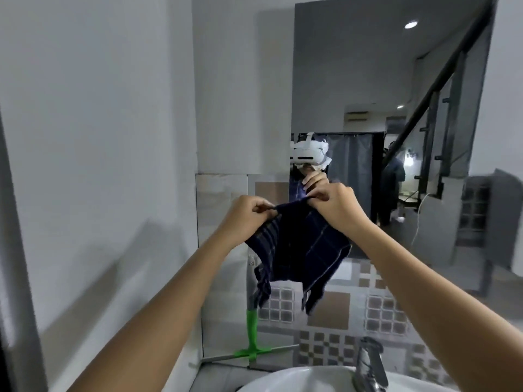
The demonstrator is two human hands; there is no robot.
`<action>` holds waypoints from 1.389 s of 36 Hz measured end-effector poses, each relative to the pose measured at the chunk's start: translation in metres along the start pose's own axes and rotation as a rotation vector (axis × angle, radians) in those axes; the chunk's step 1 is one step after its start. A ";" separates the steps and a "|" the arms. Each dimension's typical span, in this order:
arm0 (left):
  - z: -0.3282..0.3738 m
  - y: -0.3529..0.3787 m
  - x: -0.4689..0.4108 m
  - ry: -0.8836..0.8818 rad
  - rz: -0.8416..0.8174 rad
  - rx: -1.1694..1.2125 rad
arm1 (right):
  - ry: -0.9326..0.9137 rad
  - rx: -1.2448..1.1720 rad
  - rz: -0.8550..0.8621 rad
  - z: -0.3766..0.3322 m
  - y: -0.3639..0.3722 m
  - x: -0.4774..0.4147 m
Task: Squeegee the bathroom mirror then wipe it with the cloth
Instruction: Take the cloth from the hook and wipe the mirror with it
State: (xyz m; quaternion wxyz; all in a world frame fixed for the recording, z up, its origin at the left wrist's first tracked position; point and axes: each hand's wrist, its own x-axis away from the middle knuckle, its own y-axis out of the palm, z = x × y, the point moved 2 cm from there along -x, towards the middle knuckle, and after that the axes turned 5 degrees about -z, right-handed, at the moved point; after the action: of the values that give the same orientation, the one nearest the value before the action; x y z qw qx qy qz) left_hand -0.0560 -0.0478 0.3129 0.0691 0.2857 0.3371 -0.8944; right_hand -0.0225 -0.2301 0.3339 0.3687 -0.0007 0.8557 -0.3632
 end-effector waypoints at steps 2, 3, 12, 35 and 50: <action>-0.002 0.014 0.001 -0.019 0.056 0.025 | 0.069 -0.057 0.039 0.005 0.003 0.005; -0.001 0.021 0.002 -0.026 0.078 0.049 | 0.100 -0.079 0.060 0.007 0.005 0.007; -0.011 0.070 0.019 -0.171 0.052 0.326 | 0.379 -0.284 0.108 0.028 0.027 0.025; -0.013 0.069 0.035 -0.039 -0.128 0.007 | 0.277 -0.568 -0.209 0.065 0.030 0.049; -0.014 0.077 0.049 -0.031 -0.145 0.236 | -0.007 -0.709 -0.077 0.077 0.036 0.067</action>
State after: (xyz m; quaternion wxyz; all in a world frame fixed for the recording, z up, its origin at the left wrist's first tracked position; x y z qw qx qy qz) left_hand -0.0660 -0.0944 0.2334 -0.0246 0.2528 0.2482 -0.9348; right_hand -0.0134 -0.2694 0.2335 0.3345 -0.1620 0.9266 -0.0575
